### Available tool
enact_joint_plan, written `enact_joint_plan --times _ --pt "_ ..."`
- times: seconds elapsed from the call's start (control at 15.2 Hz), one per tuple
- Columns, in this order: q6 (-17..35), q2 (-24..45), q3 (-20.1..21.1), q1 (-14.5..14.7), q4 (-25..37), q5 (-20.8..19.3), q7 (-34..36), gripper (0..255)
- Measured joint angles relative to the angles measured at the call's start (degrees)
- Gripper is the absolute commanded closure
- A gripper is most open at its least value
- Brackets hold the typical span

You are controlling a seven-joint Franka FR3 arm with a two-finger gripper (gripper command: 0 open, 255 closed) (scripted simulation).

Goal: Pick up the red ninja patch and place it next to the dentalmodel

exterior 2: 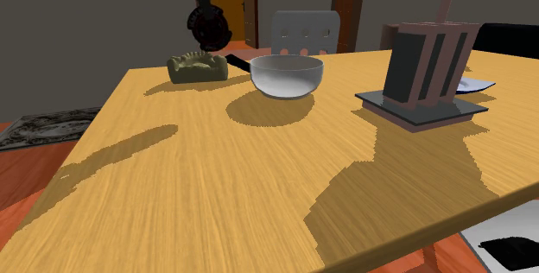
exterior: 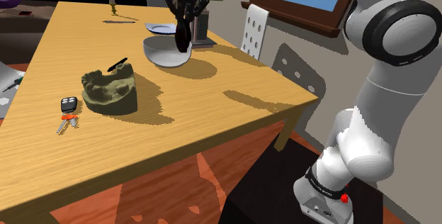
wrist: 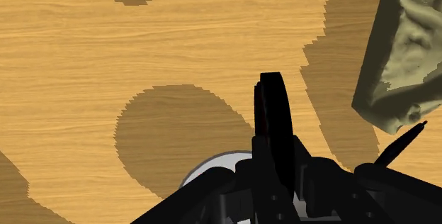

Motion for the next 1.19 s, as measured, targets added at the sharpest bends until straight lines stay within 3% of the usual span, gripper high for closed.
enact_joint_plan --times 0.46,1.19 --pt "7.15 -3.46 -0.09 -0.19 -10.59 0.29 0.18 255" --pt "16.1 -5.59 -0.18 -0.31 -21.66 0.42 0.45 255"
